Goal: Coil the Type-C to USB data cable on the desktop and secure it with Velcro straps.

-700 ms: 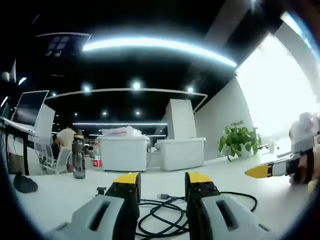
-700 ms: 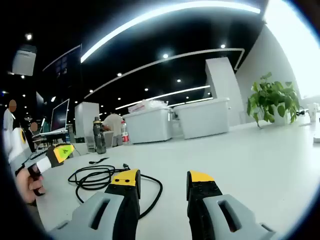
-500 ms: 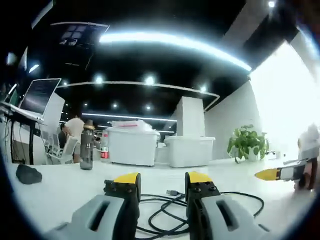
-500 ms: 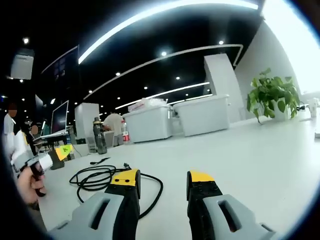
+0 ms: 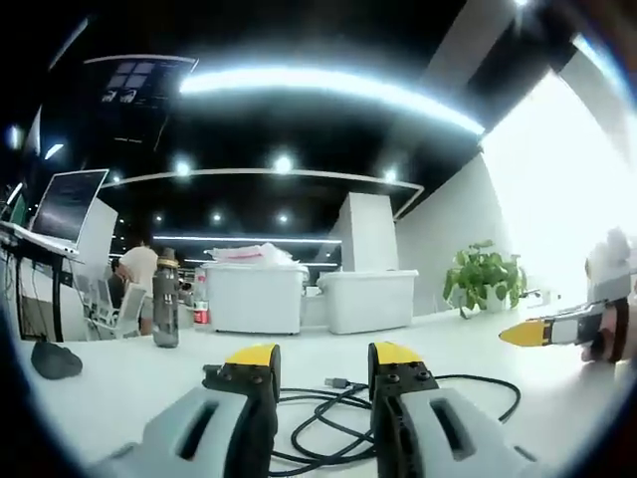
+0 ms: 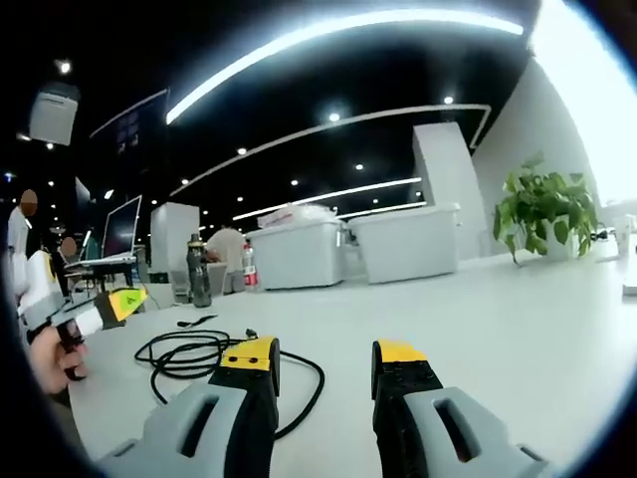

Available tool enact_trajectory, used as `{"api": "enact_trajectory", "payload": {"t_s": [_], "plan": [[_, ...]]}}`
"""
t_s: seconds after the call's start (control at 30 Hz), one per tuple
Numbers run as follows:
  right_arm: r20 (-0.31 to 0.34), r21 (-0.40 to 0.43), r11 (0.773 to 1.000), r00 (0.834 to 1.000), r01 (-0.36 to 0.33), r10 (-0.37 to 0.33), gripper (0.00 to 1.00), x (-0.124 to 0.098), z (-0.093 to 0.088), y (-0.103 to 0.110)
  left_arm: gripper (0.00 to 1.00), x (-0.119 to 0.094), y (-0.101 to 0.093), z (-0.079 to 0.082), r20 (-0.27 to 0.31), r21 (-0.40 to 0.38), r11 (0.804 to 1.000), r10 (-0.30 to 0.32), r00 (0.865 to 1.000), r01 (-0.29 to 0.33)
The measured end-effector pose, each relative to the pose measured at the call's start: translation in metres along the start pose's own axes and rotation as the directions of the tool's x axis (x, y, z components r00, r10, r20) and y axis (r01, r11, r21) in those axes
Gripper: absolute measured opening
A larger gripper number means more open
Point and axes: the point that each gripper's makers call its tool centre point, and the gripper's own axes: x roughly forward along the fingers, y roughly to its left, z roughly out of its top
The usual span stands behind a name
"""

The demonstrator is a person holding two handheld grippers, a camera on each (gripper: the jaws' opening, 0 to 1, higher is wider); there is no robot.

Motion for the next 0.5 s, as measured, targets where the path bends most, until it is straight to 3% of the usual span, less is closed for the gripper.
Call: {"api": "enact_trajectory", "payload": {"t_s": [0.5], "plan": [[-0.008, -0.041, 0.999, 1.0, 0.009, -0.009, 0.36, -0.0042, -0.0018, 0.001, 0.37, 0.0036, -0.0063, -0.0068, -0.027, -0.009, 1.0, -0.013, 1.0, 0.013]]}}
